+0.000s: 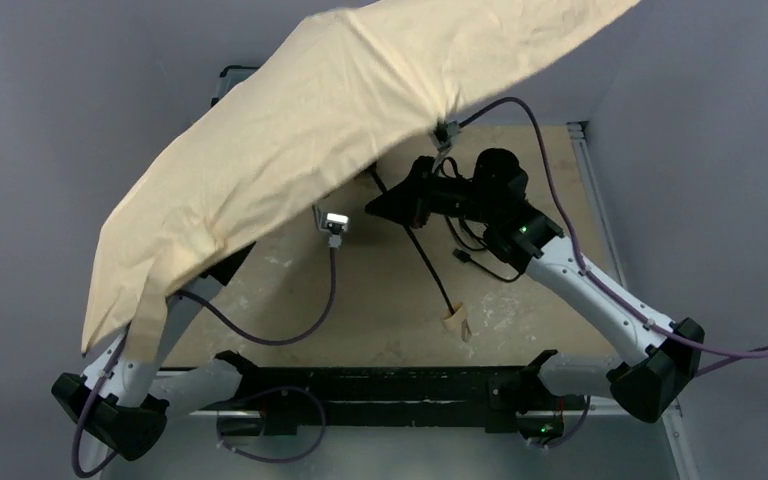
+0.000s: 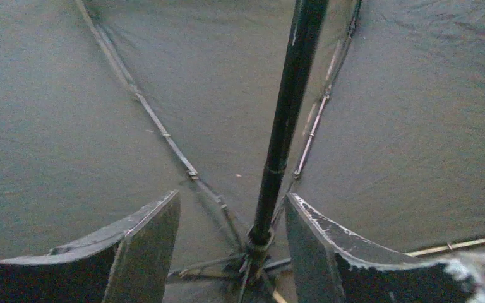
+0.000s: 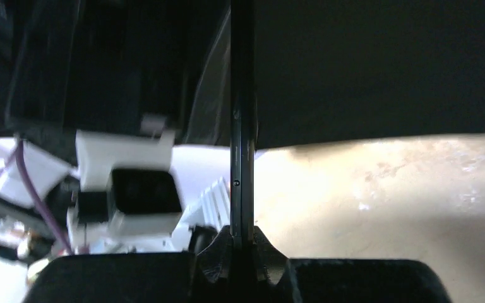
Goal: Open the umbrella
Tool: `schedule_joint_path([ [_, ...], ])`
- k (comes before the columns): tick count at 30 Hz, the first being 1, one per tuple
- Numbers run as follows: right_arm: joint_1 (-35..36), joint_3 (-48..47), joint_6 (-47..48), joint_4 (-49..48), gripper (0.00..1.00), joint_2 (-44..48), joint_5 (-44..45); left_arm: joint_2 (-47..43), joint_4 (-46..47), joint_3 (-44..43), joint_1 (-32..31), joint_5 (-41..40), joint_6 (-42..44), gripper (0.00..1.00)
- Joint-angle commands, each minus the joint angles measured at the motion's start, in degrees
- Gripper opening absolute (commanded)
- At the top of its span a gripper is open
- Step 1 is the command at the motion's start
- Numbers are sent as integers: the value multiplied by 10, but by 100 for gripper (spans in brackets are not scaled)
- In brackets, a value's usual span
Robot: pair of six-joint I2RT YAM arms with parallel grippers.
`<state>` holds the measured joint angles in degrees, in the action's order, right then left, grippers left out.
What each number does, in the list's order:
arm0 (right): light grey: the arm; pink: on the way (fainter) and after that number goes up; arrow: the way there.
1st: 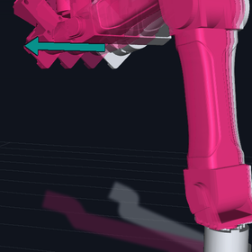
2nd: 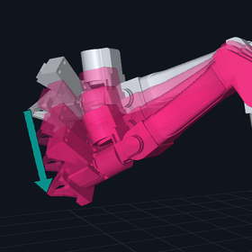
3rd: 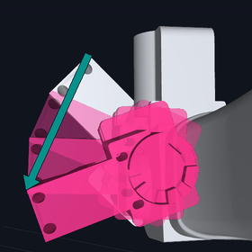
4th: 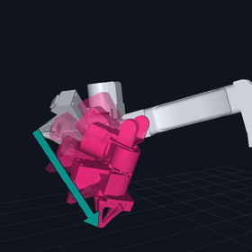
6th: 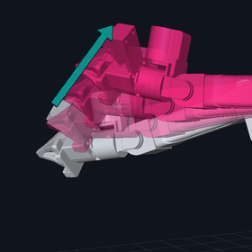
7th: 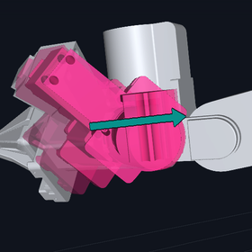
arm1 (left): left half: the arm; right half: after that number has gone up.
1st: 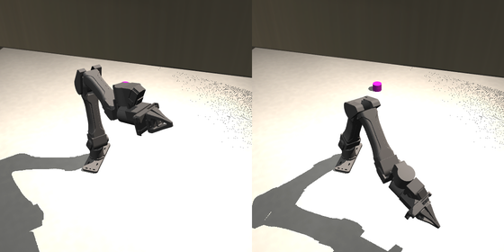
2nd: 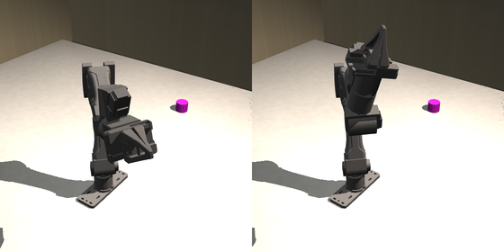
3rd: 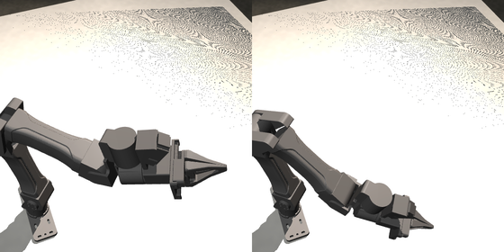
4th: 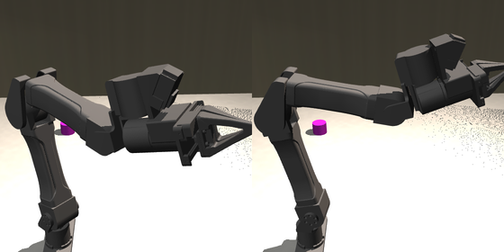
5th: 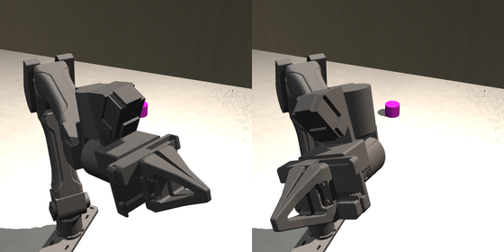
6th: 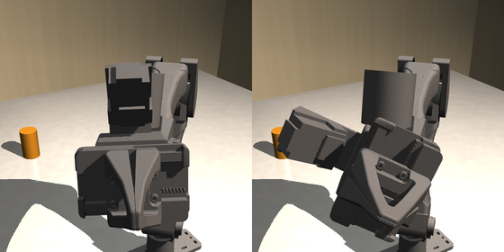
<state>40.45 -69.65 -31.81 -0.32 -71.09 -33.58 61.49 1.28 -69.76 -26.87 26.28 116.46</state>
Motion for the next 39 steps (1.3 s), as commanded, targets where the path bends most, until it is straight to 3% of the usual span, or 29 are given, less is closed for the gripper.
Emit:
schedule_joint_path([
  [1, -73, -33, -129, -132, 0, 15, 10, -38, 20, 31, -17, 54, -54, 65],
  [6, -126, -46, -162, -193, 0, 29, 20, -87, -11, 63, -34, 99, -95, 77],
  [10, -164, -43, -167, -232, 0, 51, 65, -127, -59, 90, -68, 101, -128, 78],
  [13, -186, -21, -149, -257, 0, 75, 133, -157, -96, 112, -79, 88, -142, 79],
  [18, -195, 27, -42, -293, 0, 107, 305, -204, -141, 139, -83, 52, -186, 79],
  [23, -230, 37, -8, -304, 0, 96, 386, -225, -174, 137, -83, -3, -238, 80],
  [32, -284, 55, 20, -337, 0, 19, 431, -217, -184, 135, -83, -63, -296, 82],
  [39, -308, 127, -27, -423, 0, -49, 411, -204, -189, 138, -84, -96, -302, 83],
])
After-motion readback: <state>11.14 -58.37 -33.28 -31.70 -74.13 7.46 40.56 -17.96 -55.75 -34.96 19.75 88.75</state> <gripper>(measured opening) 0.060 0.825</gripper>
